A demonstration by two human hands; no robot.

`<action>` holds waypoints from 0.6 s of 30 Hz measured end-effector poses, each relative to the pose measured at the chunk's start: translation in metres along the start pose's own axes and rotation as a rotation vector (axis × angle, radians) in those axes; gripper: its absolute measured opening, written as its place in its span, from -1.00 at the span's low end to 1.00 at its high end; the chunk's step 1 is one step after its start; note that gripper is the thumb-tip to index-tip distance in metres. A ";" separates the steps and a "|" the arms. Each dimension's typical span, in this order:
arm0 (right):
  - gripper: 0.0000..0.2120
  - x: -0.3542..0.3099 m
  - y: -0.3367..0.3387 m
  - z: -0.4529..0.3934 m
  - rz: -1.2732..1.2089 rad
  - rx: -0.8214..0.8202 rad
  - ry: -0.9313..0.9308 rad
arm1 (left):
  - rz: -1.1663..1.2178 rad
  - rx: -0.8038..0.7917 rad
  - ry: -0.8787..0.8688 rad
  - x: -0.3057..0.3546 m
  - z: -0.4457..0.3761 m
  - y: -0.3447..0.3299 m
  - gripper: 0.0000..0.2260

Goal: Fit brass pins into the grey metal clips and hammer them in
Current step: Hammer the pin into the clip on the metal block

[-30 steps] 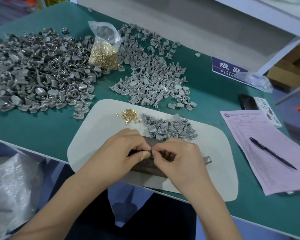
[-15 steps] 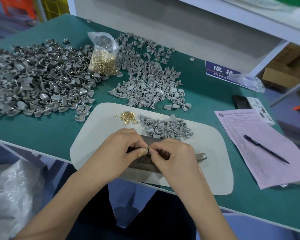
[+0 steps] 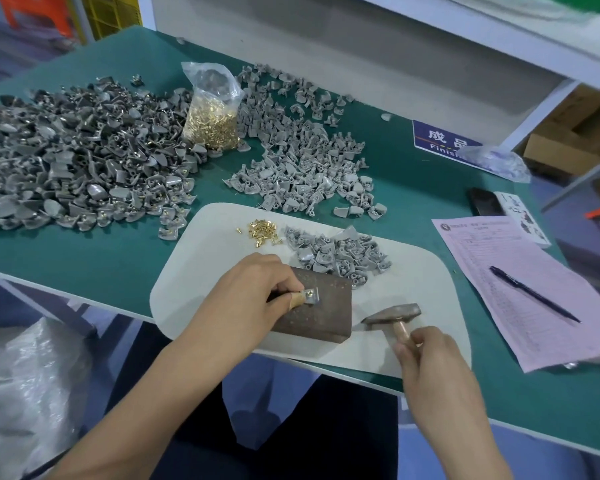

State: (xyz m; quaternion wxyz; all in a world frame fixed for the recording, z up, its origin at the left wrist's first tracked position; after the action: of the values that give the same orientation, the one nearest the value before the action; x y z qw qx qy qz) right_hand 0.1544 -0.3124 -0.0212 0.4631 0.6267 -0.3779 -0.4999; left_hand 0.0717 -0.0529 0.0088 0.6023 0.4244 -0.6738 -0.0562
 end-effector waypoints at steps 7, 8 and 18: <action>-0.73 -0.037 0.030 -0.007 -0.516 0.054 0.105 | 0.007 0.014 -0.002 0.000 -0.001 0.002 -0.94; -0.72 -0.049 0.031 -0.004 -0.539 0.027 0.157 | 0.009 0.020 -0.001 -0.001 -0.002 0.002 -0.95; -0.66 -0.097 0.043 0.006 -0.397 0.156 0.395 | 0.009 0.021 -0.032 -0.002 -0.004 0.003 -0.94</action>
State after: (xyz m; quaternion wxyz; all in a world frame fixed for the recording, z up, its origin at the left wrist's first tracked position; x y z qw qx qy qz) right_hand 0.1273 -0.2348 0.0461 0.3712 0.8073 -0.1880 -0.4185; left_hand 0.0739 -0.0480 0.0102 0.5871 0.4269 -0.6857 -0.0531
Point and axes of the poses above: each hand's wrist, its own z-axis away from the middle knuckle, its own y-axis out of the back of the hand, x = y × z, the point moved 9 cm from there along -z, towards the middle knuckle, and after that the axes turned 10 degrees about x, right-handed, at the moved point
